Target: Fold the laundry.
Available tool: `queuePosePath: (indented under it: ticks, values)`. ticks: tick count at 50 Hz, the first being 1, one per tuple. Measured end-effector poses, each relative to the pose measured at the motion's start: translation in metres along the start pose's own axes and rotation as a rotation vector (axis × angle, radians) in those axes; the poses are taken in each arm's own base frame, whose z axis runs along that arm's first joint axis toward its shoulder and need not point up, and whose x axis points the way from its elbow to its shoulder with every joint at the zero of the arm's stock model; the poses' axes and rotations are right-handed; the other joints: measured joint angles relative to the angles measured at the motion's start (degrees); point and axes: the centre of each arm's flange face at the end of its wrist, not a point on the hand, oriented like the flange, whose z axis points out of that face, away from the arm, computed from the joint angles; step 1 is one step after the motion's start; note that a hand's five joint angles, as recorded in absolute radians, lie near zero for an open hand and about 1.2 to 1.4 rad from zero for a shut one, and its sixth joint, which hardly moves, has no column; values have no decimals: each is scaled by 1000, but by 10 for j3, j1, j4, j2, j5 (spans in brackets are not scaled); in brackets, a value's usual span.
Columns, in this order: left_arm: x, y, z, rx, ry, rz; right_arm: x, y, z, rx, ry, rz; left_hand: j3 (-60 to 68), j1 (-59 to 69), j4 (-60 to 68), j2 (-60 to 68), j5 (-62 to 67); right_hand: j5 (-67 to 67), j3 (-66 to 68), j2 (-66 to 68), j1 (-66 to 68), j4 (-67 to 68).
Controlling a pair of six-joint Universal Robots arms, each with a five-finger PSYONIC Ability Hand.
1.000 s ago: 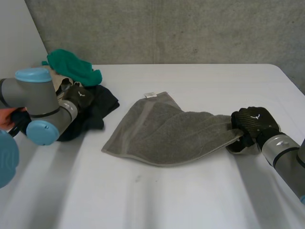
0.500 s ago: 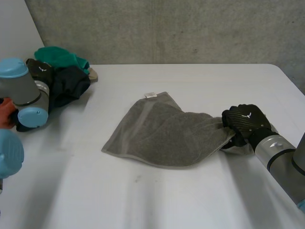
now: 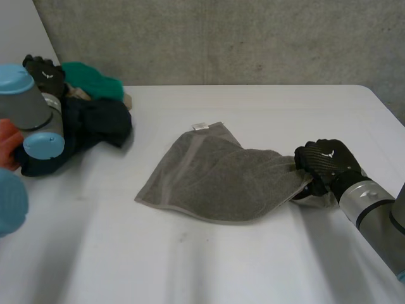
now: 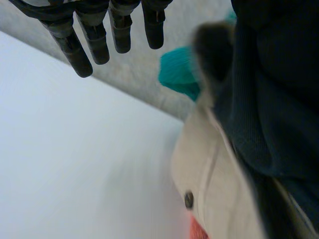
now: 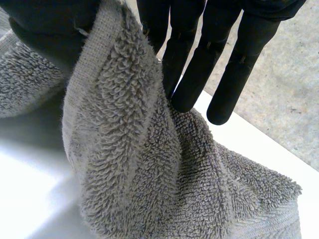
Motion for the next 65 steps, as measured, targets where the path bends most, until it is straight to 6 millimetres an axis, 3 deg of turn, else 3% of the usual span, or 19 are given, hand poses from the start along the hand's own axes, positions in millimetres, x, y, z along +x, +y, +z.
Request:
queuePosePath:
  ticks: [11,23,29,36,43,48,50,51,52,53,54,55,58,61,62,65]
  values:
    - [-30,-38,-43,74,172,-156,3,-26,-3,65,-1,24,0,0,0,0,0,0,0,0,0,0]
    - [-42,-61,-134,-96,486,-400,8,-79,-22,121,-31,77,0,0,0,0,-3,0,0,0,0,0]
    - [-23,-74,-185,-143,613,-492,1,-112,-36,175,-67,109,0,0,0,0,-3,0,0,0,0,0]
    - [24,-82,-251,-221,772,-521,-15,-153,-57,253,-126,152,0,0,0,0,-3,0,0,0,0,0]
    - [70,-80,-298,-287,860,-497,-25,-171,-70,272,-147,189,0,0,0,0,-3,0,0,0,0,0]
    - [91,-81,-308,-303,863,-496,-28,-176,-75,277,-142,217,37,45,38,37,31,0,0,0,0,0]
    - [96,-82,-309,-303,851,-501,-29,-176,-76,278,-137,226,149,166,144,151,128,0,0,0,0,0]
    - [99,-84,-306,-301,830,-510,-29,-176,-77,278,-133,232,283,339,291,287,273,0,0,0,0,0]
    - [100,-85,-305,-300,821,-513,-29,-176,-77,277,-131,235,283,339,291,287,273,0,0,0,0,0]
    - [101,-87,-300,-296,788,-527,-29,-175,-77,273,-123,242,450,512,460,456,438,0,0,0,0,0]
    - [101,-88,-297,-295,768,-535,-29,-174,-77,271,-119,244,450,512,460,456,438,0,0,0,0,0]
    - [97,-89,-289,-294,728,-550,-27,-172,-76,264,-111,245,543,552,555,550,523,0,0,0,0,0]
    - [83,-94,-271,-285,635,-585,-21,-164,-72,242,-87,237,559,552,571,565,527,0,0,0,0,0]
    - [43,-108,-244,-230,508,-646,-11,-146,-59,190,-53,169,561,552,573,567,527,0,0,0,0,0]
    - [38,-110,-242,-221,499,-652,-10,-143,-57,181,-50,153,561,552,573,567,527,0,0,0,0,0]
    - [-6,-131,-235,-112,458,-683,-4,-115,-40,105,-53,3,561,552,574,567,527,0,0,0,0,0]
